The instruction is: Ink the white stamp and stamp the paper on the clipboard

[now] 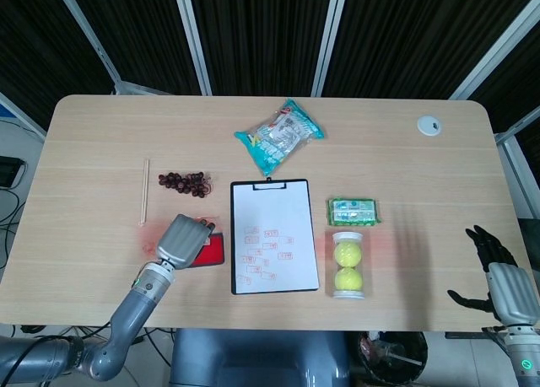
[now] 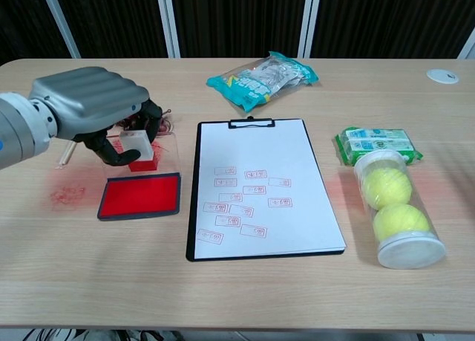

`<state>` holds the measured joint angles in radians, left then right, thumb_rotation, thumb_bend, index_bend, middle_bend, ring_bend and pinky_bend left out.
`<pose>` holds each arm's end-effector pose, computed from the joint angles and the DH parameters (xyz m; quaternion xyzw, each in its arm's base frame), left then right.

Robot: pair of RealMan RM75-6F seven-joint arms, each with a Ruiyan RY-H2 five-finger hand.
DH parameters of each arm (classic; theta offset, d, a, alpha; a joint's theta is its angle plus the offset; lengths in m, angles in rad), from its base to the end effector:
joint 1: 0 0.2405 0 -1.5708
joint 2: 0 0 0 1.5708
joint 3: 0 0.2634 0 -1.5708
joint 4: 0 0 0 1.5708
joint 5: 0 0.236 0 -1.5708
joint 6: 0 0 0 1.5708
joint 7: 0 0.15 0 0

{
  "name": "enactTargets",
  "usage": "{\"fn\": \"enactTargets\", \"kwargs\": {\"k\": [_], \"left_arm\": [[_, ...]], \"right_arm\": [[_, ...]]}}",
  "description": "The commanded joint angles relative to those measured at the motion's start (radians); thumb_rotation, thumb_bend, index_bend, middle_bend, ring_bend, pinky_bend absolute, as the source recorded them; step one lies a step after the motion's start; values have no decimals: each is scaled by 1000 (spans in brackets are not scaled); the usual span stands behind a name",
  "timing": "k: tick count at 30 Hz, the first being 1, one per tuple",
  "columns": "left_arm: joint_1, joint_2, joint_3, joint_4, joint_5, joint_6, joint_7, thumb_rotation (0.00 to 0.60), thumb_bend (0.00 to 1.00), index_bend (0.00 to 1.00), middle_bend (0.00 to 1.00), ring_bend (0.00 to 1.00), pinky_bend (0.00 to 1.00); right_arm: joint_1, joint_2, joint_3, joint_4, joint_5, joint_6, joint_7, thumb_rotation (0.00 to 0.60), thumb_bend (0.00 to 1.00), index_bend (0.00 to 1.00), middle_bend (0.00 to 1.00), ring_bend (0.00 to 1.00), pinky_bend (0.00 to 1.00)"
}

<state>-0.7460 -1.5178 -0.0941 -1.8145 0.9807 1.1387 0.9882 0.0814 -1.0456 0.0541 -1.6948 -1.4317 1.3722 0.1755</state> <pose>-0.1096 0.2942 -0.0413 -0.8153 -0.2285 -0.2750 0.4555 -0.3321 -0.1874 0.1432 0.5506 -0.4881 0.3986 0.5474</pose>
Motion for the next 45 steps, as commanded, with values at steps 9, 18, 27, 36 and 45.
{"fn": "enactTargets", "kwargs": {"k": [9, 18, 27, 36, 45], "left_arm": [[-118, -91, -74, -41, -140, 35, 165, 600, 418, 673, 727, 945, 1000], [-205, -221, -96, 44, -236, 43, 229, 600, 418, 675, 728, 948, 1000], [-268, -338, -101, 129, -262, 54, 250, 600, 418, 680, 730, 950, 1000], [-296, -444, -97, 196, -260, 83, 246, 600, 419, 682, 733, 950, 1000], [-336, -510, -106, 257, -281, 49, 265, 600, 418, 682, 733, 950, 1000]], "right_arm": [[6, 8, 4, -10, 23, -26, 30, 600, 152, 0, 0, 0, 135], [11, 18, 9, -18, 42, -48, 61, 600, 152, 0, 0, 0, 135], [15, 27, 10, -23, 49, -64, 87, 600, 153, 0, 0, 0, 135], [14, 32, 9, -25, 47, -67, 102, 600, 153, 0, 0, 0, 135], [15, 34, 10, -27, 49, -70, 109, 600, 153, 0, 0, 0, 135]]}}
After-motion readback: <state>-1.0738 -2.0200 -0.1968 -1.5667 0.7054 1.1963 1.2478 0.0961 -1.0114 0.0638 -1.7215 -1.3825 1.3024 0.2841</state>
